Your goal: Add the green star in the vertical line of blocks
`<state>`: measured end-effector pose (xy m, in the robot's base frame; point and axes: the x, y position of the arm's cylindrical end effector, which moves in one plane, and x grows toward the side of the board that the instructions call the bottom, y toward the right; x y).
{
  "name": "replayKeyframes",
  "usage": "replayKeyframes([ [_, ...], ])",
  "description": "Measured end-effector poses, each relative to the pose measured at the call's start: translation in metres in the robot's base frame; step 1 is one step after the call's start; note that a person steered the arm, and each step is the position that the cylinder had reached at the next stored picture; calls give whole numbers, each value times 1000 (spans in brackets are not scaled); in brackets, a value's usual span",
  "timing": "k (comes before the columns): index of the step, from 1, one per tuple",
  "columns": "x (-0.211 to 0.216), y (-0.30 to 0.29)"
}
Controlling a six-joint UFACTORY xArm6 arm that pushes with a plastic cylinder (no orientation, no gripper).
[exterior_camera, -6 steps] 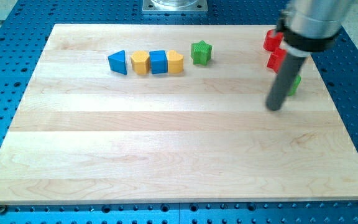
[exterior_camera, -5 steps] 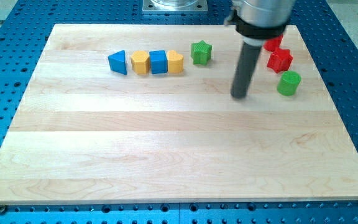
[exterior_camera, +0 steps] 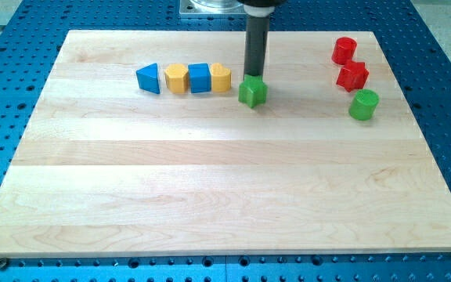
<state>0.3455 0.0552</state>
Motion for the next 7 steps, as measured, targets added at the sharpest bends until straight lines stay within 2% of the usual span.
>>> replayKeyframes([
  [1,20,-2],
  [2,27,-49],
  [3,68,-53],
  [4,52,14],
  [5,66,70],
  [6,95,82],
  [7,99,50],
])
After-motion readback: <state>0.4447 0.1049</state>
